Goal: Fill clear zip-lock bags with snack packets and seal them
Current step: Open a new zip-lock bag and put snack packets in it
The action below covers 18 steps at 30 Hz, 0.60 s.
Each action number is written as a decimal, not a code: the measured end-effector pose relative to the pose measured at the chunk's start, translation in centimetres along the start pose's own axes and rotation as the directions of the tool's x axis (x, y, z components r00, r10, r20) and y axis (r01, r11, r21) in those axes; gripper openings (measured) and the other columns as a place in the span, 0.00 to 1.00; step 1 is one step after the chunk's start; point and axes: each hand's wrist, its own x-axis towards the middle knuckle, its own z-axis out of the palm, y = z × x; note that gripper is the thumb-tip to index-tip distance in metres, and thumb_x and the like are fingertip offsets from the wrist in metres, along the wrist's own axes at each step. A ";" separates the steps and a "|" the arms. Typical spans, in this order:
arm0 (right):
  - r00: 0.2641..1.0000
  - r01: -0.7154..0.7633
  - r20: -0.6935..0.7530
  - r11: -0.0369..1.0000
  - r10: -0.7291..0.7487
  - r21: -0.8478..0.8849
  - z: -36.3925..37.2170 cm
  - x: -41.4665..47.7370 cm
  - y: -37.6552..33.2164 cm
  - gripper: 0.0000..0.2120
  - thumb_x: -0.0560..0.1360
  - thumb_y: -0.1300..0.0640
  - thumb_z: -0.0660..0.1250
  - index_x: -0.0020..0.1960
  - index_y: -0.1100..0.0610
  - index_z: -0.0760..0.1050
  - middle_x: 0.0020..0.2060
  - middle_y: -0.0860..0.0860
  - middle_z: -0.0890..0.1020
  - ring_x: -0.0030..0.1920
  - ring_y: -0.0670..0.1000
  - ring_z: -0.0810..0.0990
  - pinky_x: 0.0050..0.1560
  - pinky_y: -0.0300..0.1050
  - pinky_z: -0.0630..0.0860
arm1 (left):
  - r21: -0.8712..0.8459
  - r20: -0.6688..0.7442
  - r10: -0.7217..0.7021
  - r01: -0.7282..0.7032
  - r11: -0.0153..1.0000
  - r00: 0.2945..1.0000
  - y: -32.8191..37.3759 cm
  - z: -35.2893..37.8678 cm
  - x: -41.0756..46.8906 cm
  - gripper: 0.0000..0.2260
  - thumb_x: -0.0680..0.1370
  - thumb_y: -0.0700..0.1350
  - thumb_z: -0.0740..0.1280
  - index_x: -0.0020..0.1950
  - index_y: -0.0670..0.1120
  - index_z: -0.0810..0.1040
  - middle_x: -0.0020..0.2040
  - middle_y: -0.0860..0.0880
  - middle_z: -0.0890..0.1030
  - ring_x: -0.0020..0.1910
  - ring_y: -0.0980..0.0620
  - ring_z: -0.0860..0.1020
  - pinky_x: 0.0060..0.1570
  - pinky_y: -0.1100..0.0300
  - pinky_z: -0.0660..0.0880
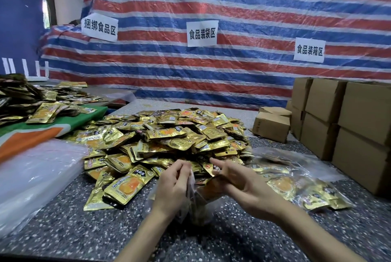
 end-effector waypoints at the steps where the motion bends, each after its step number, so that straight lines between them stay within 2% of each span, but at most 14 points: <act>1: 0.999 0.020 0.045 0.999 -0.018 -0.040 0.1 0.0 0.0 0.07 0.80 0.52 0.66 0.45 0.42 0.74 0.73 0.46 0.71 0.72 0.43 0.71 0.72 0.54 0.71 | 0.055 0.021 0.011 -0.012 0.998 1.000 0.1 -0.2 0.3 0.14 0.83 0.46 0.61 0.38 0.43 0.75 0.29 0.51 0.74 0.28 0.57 0.71 0.29 0.60 0.66; 3: 0.997 0.054 0.066 0.997 -0.051 -0.048 0.3 0.0 -0.3 0.04 0.79 0.49 0.66 0.46 0.43 0.73 0.73 0.43 0.71 0.73 0.41 0.68 0.73 0.54 0.69 | 0.131 0.040 0.015 -0.020 0.991 0.999 0.3 -0.6 0.7 0.15 0.83 0.49 0.61 0.39 0.45 0.76 0.31 0.49 0.75 0.29 0.56 0.70 0.31 0.54 0.66; 4: 0.996 0.079 0.037 0.997 -0.078 -0.027 0.5 0.1 -0.3 0.04 0.80 0.51 0.65 0.47 0.43 0.74 0.72 0.45 0.73 0.73 0.44 0.70 0.71 0.56 0.71 | 0.165 0.037 0.008 -0.014 0.986 0.999 0.6 -0.8 0.8 0.15 0.82 0.51 0.61 0.39 0.46 0.77 0.31 0.48 0.75 0.29 0.56 0.70 0.31 0.53 0.65; 6: 0.983 0.154 -0.101 0.988 -0.153 0.004 0.7 0.0 -0.2 0.15 0.80 0.59 0.62 0.55 0.38 0.78 0.64 0.48 0.80 0.65 0.53 0.79 0.63 0.56 0.78 | 0.251 0.030 -0.019 0.011 0.968 0.999 1.1 -1.3 1.2 0.15 0.82 0.51 0.63 0.37 0.48 0.77 0.29 0.52 0.74 0.29 0.57 0.69 0.32 0.53 0.64; 7: 0.971 0.179 -0.164 0.984 -0.176 0.006 0.9 -0.1 0.0 0.18 0.80 0.62 0.62 0.60 0.40 0.78 0.59 0.48 0.82 0.59 0.52 0.82 0.59 0.55 0.80 | 0.306 0.030 -0.040 0.029 0.952 0.999 1.3 -1.5 1.4 0.15 0.82 0.50 0.64 0.35 0.50 0.77 0.28 0.55 0.74 0.28 0.58 0.69 0.32 0.54 0.64; 8: 0.959 0.201 -0.203 0.980 -0.199 -0.011 1.2 -0.2 0.3 0.18 0.79 0.64 0.62 0.62 0.46 0.78 0.58 0.46 0.83 0.57 0.51 0.83 0.57 0.54 0.81 | 0.357 0.034 -0.057 0.041 0.933 0.998 1.6 -1.8 1.6 0.16 0.82 0.50 0.64 0.34 0.51 0.76 0.27 0.57 0.74 0.28 0.58 0.69 0.32 0.55 0.64; 10: 0.932 0.258 -0.226 0.957 -0.282 -0.132 2.1 -0.4 1.0 0.10 0.78 0.68 0.64 0.56 0.58 0.78 0.63 0.46 0.81 0.60 0.48 0.82 0.58 0.53 0.81 | 0.415 0.058 -0.075 0.044 0.909 0.996 2.4 -2.2 1.9 0.16 0.81 0.51 0.64 0.33 0.51 0.75 0.26 0.58 0.73 0.27 0.58 0.68 0.32 0.56 0.64; 12: 0.899 0.334 -0.203 0.907 -0.388 -0.256 3.2 -0.6 1.6 0.06 0.80 0.64 0.64 0.53 0.61 0.79 0.68 0.48 0.77 0.66 0.48 0.77 0.59 0.54 0.80 | 0.442 0.131 -0.074 0.009 0.897 0.989 3.3 -2.3 2.0 0.17 0.81 0.51 0.64 0.33 0.50 0.74 0.26 0.56 0.72 0.27 0.57 0.68 0.33 0.55 0.66; 14: 0.901 0.369 -0.099 0.864 -0.423 -0.342 4.0 -0.6 1.8 0.09 0.81 0.55 0.65 0.54 0.59 0.80 0.74 0.50 0.70 0.74 0.50 0.68 0.66 0.56 0.74 | 0.474 0.225 -0.076 -0.041 0.880 0.971 4.3 -2.3 2.0 0.16 0.81 0.50 0.63 0.34 0.51 0.74 0.28 0.55 0.73 0.28 0.56 0.69 0.33 0.53 0.67; 16: 0.942 0.311 -0.007 0.884 -0.335 -0.348 4.2 -0.4 2.0 0.09 0.78 0.50 0.69 0.54 0.54 0.78 0.79 0.48 0.58 0.79 0.49 0.59 0.73 0.52 0.67 | 0.505 0.288 -0.094 -0.068 0.860 0.953 4.8 -2.6 1.9 0.14 0.82 0.50 0.62 0.36 0.51 0.75 0.30 0.54 0.75 0.29 0.57 0.69 0.34 0.52 0.69; 18: 0.974 0.228 0.049 0.934 -0.223 -0.276 4.1 -0.2 1.8 0.09 0.75 0.52 0.73 0.53 0.50 0.76 0.80 0.44 0.51 0.80 0.43 0.51 0.77 0.44 0.60 | 0.503 0.345 -0.123 -0.073 0.861 0.931 5.0 -3.2 1.6 0.13 0.82 0.50 0.62 0.38 0.51 0.76 0.31 0.55 0.75 0.30 0.58 0.70 0.34 0.55 0.69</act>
